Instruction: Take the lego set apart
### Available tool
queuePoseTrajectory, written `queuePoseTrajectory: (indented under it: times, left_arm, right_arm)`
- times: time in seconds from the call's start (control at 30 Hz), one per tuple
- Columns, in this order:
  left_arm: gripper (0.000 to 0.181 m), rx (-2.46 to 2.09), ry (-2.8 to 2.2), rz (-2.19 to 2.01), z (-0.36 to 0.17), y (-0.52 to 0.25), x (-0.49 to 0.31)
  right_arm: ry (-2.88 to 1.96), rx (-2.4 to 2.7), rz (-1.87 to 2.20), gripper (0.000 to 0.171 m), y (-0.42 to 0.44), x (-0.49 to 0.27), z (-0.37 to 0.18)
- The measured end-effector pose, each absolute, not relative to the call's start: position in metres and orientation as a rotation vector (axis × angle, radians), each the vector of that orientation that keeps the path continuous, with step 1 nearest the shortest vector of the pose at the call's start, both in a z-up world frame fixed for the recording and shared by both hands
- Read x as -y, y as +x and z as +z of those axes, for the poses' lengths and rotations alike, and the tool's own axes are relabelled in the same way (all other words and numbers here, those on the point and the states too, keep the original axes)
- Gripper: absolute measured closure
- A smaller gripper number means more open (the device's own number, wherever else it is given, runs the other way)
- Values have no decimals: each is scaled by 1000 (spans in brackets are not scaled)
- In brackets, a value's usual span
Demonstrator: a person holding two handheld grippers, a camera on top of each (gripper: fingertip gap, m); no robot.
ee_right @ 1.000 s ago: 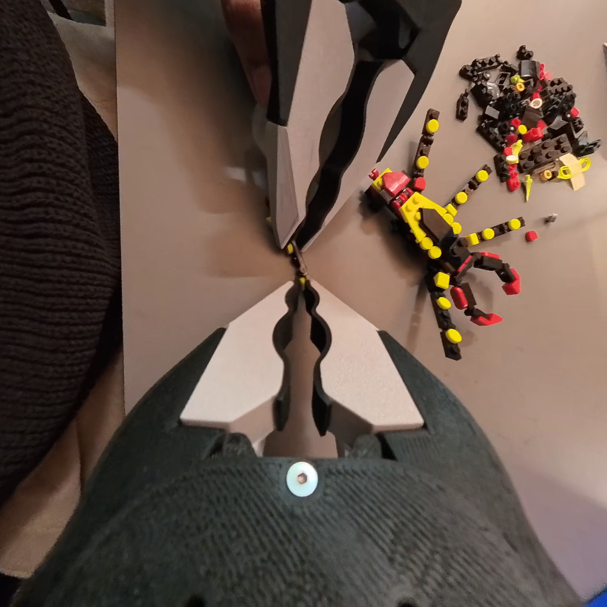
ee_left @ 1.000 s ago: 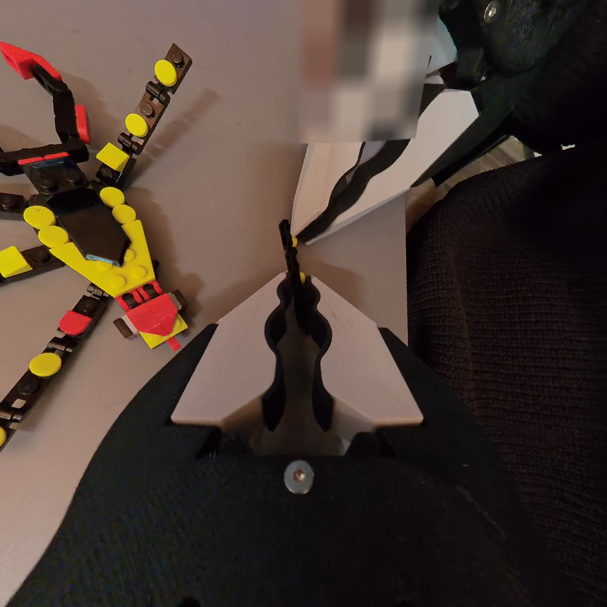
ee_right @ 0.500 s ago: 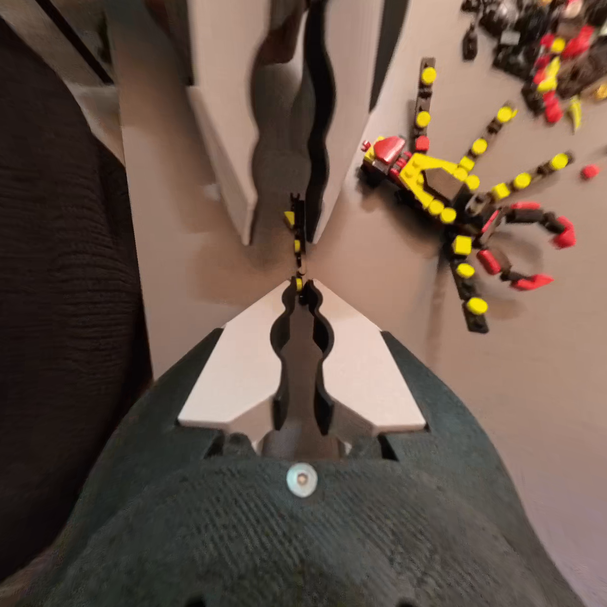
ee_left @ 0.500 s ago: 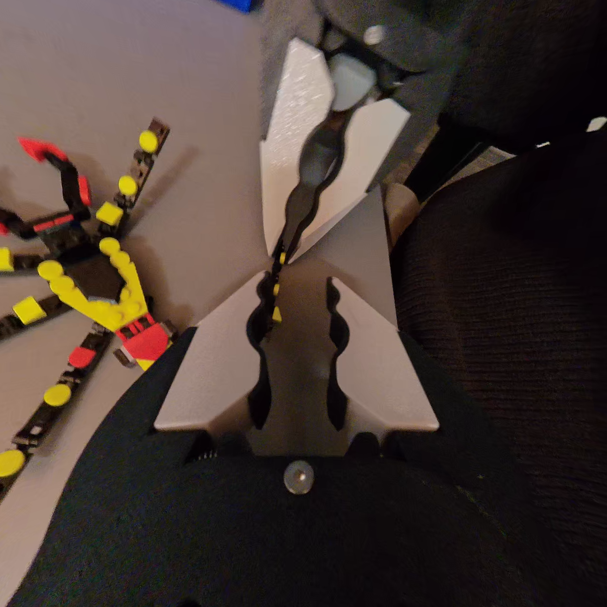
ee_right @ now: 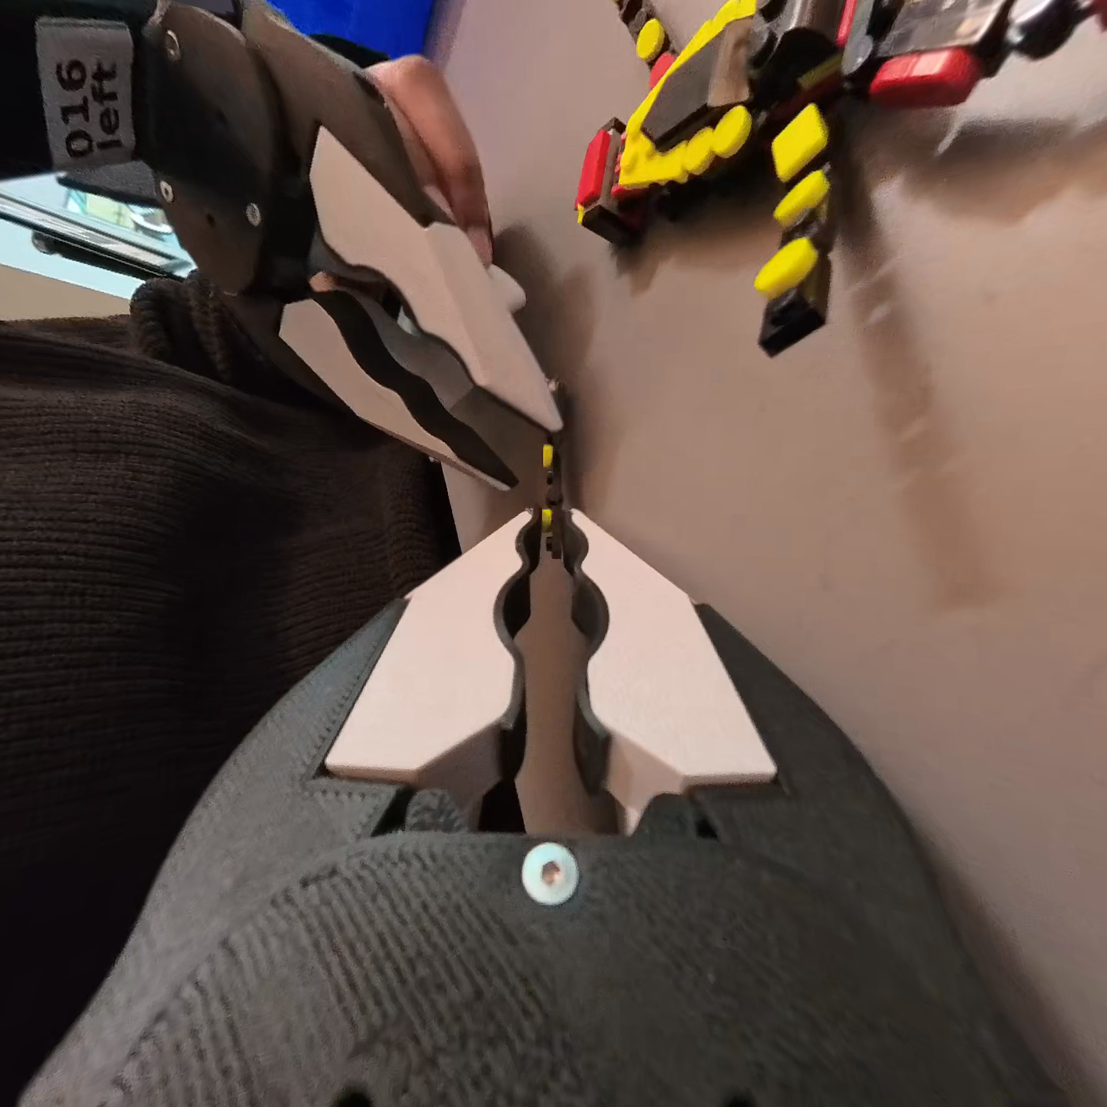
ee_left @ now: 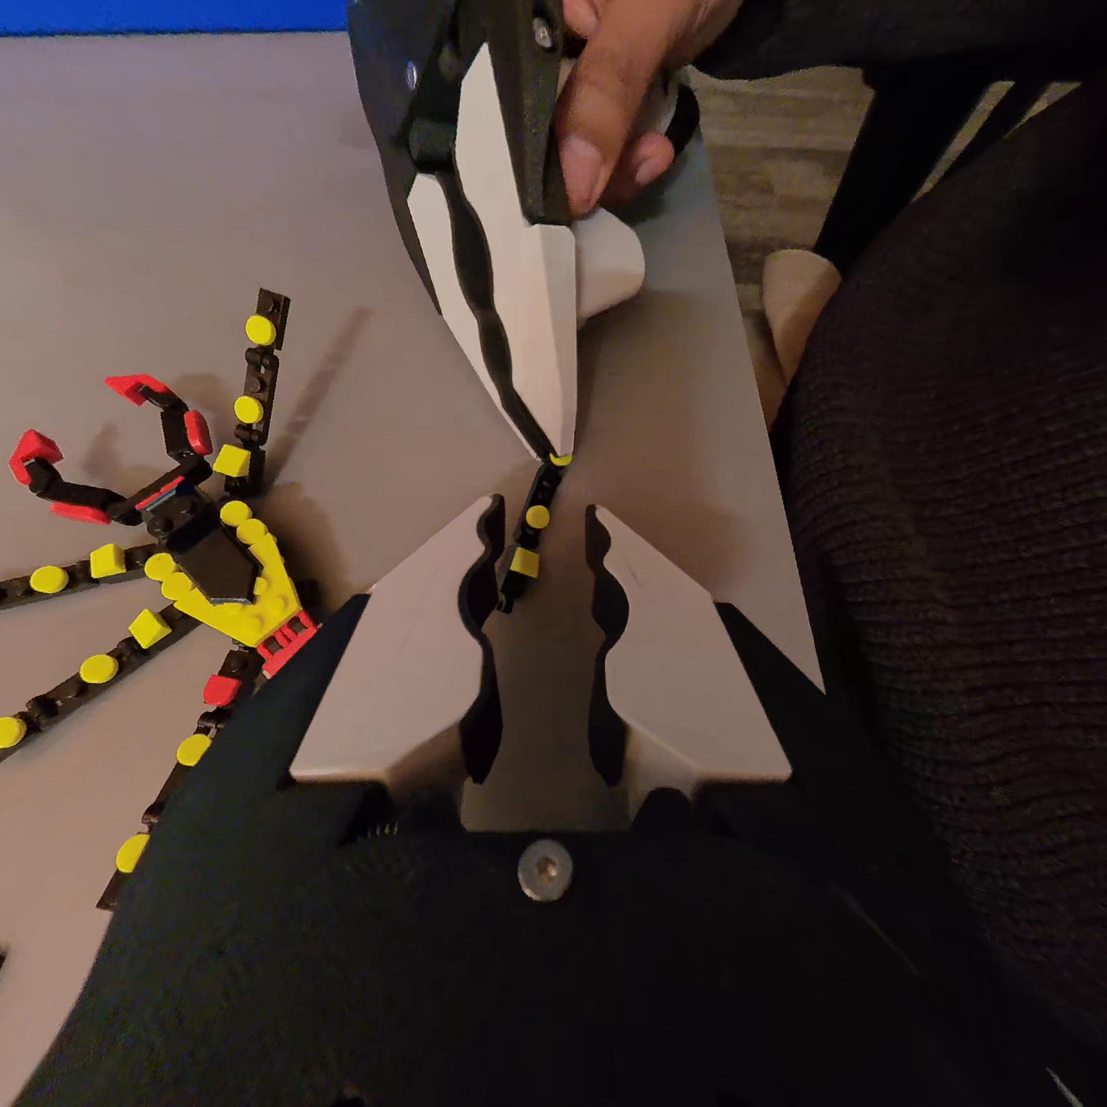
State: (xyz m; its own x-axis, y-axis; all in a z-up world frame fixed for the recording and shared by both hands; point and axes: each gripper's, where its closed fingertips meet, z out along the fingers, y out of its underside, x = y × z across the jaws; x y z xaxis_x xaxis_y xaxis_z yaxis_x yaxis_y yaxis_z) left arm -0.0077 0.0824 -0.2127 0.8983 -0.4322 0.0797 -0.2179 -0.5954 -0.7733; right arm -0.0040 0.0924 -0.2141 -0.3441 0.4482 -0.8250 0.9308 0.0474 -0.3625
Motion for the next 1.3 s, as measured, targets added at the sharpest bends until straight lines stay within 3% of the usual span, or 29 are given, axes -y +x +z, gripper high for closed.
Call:
queuePoseTrajectory:
  times: [0.4,0.8,1.0,1.1,1.3]
  left_arm:
    - [172,-458,-2281,-257,-222,-8,-88]
    - [172,-355,-2336,-363,-227,-10,-86]
    - [171,-334,-2336,-361,-227,-12,-86]
    - [170,-331,-2335,-359,-227,-12,-86]
    - [163,-334,-2313,-365,-223,-9,-89]
  right_arm:
    - [1383,-1843,-1234,166,-4,-88,-219]
    - [1373,-1959,-1244,156,-9,-102,-216]
    - [1179,-2361,-1408,148,-21,-103,-190]
    - [1107,-2758,-1262,135,-24,-113,-201]
    - [808,-2992,-1101,153,-7,-93,-218]
